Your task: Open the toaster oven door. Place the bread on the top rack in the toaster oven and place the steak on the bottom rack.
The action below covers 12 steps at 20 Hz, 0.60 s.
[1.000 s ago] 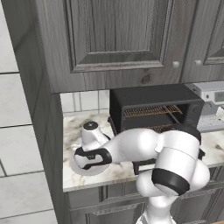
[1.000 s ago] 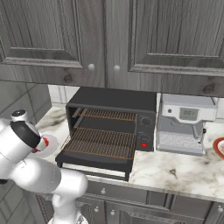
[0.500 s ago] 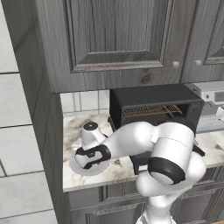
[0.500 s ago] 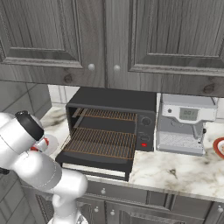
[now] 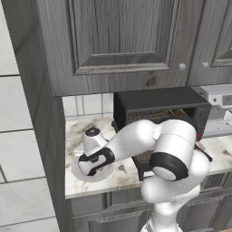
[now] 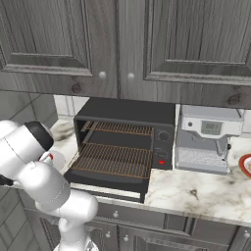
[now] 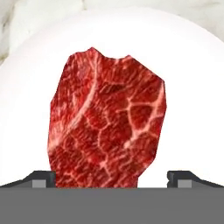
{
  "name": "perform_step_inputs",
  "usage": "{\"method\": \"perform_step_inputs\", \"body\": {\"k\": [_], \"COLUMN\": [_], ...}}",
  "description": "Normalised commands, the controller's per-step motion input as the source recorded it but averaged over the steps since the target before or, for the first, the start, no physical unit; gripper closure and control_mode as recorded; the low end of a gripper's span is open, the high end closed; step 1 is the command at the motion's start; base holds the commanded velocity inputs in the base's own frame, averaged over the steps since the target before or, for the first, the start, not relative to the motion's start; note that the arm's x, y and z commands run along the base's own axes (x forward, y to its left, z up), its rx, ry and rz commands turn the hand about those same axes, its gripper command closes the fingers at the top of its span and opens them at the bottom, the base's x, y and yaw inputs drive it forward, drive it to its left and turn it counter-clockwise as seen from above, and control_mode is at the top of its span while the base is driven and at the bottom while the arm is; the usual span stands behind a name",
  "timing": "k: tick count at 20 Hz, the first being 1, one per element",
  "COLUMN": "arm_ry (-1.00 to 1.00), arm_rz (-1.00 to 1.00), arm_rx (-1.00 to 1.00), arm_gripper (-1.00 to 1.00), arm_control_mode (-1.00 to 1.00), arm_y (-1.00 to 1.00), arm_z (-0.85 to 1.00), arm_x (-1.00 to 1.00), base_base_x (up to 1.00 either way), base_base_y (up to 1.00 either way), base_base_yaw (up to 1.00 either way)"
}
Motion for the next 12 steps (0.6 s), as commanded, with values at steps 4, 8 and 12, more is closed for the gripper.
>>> {"method": "perform_step_inputs", "body": {"k": [4, 8, 12], "arm_ry": [0.0, 0.0, 0.0], "arm_rz": [-0.03, -0.03, -0.02], "arm_rx": [-0.04, -0.04, -0.02], "arm_gripper": [-1.0, -1.0, -1.0], "arm_control_mode": [-1.0, -1.0, -1.0], "arm_y": [0.11, 0.08, 0.06], "arm_z": [-0.11, -0.09, -0.09], "arm_x": [0.08, 0.04, 0.06], "base_base_x": [0.0, 0.0, 0.0], "base_base_y": [0.0, 0.0, 0.0], "base_base_yaw": [0.0, 0.0, 0.0]}}
